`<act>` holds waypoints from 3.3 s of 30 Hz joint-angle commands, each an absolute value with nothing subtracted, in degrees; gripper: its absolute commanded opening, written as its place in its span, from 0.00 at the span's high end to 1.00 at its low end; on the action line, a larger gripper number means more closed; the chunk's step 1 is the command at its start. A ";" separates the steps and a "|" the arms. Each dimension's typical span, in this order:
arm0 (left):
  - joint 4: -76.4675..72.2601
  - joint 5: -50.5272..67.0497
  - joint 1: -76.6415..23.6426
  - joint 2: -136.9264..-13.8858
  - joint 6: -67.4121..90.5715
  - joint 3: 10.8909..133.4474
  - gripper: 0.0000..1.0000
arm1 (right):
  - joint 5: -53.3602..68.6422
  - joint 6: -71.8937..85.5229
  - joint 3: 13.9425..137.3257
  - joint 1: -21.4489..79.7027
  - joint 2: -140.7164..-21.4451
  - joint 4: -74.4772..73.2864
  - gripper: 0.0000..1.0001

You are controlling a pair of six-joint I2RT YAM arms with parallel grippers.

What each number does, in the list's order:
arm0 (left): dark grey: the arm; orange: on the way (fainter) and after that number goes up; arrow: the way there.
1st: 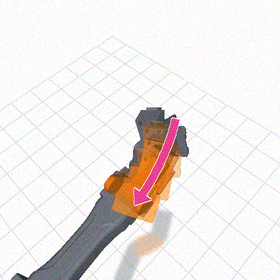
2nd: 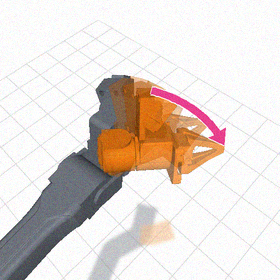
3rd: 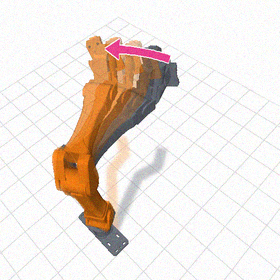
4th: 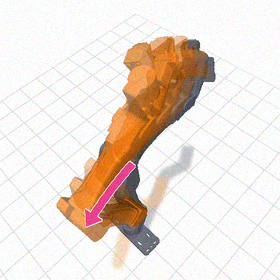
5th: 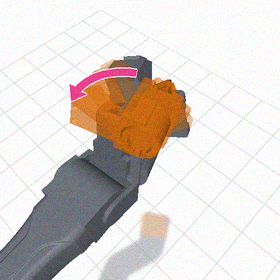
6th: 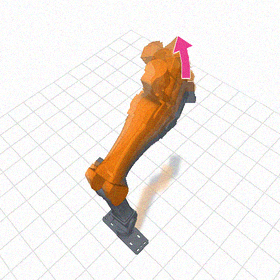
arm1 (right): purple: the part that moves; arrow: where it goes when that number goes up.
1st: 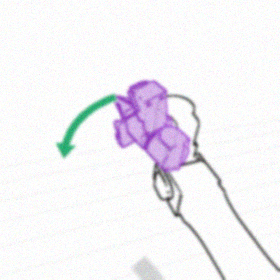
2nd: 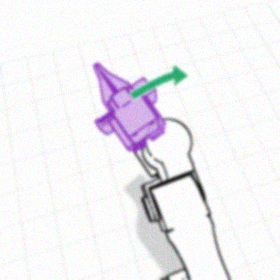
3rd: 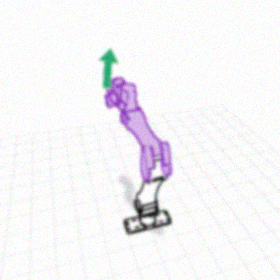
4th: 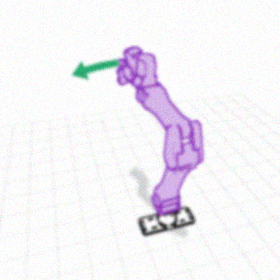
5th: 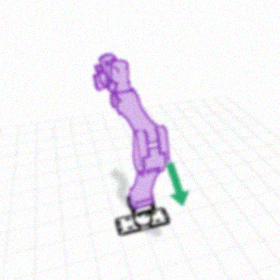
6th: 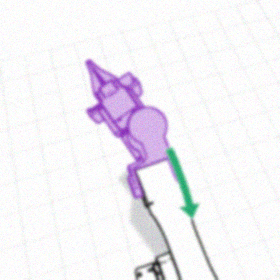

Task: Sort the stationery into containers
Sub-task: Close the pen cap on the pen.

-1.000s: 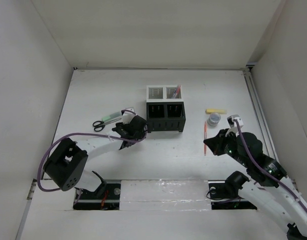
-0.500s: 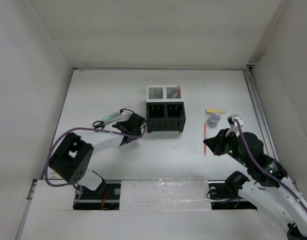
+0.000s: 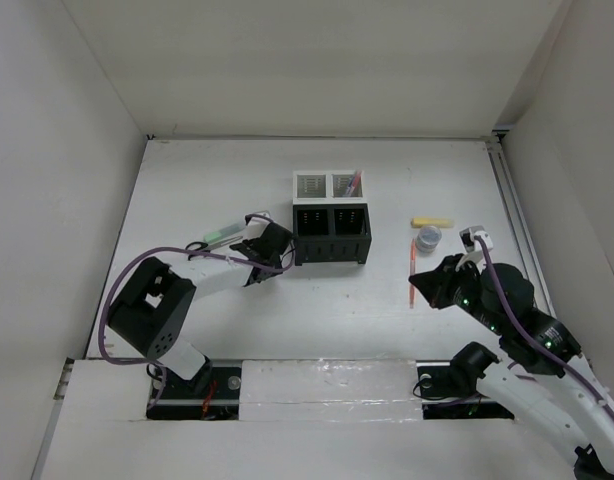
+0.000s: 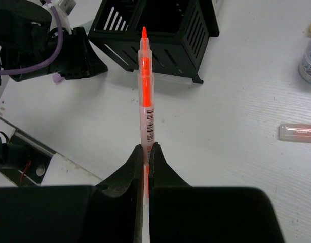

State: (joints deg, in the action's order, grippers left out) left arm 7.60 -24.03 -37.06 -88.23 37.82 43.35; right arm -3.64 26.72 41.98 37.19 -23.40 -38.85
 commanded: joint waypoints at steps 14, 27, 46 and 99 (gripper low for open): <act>11.77 -24.96 -37.09 -91.14 40.25 46.40 1.00 | -7.03 25.40 47.20 37.62 -23.64 -40.42 1.00; 18.54 -32.15 -39.28 -69.46 48.25 46.92 1.00 | 4.38 21.36 44.13 37.62 -26.10 -31.83 1.00; -19.06 -4.76 -39.29 -39.64 31.55 39.73 1.00 | 25.22 29.53 43.15 47.64 -58.43 8.78 1.00; -27.77 3.08 -39.29 -36.74 29.09 33.40 1.00 | 24.43 31.46 50.10 50.36 -66.18 18.98 1.00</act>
